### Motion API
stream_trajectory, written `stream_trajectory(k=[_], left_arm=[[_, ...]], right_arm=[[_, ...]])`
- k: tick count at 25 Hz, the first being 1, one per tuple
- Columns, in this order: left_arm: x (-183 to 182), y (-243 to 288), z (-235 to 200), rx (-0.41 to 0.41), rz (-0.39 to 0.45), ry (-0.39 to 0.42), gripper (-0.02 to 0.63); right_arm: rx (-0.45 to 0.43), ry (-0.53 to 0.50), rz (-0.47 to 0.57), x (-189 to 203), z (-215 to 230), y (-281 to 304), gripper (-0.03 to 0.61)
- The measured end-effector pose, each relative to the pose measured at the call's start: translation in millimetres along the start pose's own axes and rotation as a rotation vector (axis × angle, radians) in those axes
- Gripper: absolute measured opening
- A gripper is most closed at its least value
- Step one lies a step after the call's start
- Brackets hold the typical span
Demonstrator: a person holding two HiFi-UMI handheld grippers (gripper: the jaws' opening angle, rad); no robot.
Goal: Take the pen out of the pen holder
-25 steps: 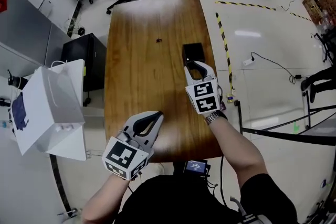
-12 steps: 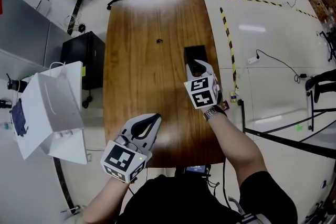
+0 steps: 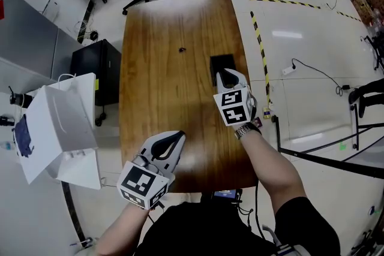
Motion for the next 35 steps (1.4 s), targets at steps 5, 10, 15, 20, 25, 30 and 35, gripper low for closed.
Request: stream_trajectory(k=[5,10,15,20,25,30,35], left_arm=[[-3.1,-13.0,12.7,0.011,0.034,0.025,0.005],[-7.9,-41.0,32.4,0.039,0.089,0.076,0.005],[-4.0,-83.0,57.3,0.082,0.157,0.125,0.005],[13.1,-133.5,73.7,0.124,0.228,0.176,0.005],[35.2,-178.5,94.3,0.163,0.269,0.215,0.005],[56.7,-210.5,114.6,0.197,0.289,0.246,0.005],[70.9,-232.4,129.5,0.222,0.292,0.262,0.005]], right_arm=[[0.019,0.015,0.066,-10.6,0.0,-35.7,0.043],[0.051,0.034,0.138,-24.7,-6.9,-96.9,0.043],[0.1,0.05,0.205,-30.2,-30.1,-175.6,0.043],[0.141,0.059,0.259,-26.4,-78.1,-249.9,0.041],[0.158,0.074,0.299,-10.8,-130.8,-314.7,0.043],[0.162,0.089,0.33,9.6,-176.4,-367.5,0.041],[0.158,0.105,0.345,25.8,-210.0,-405.2,0.041]])
Point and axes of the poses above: the fingertips, and each gripper's own axes: y forward along the fingers, z to its right, x out of its underside, the point moved 7 cm from there along -y, backward along the fingers, and after that the axes turned 10 degrees about -z, right-handed, at the moved point
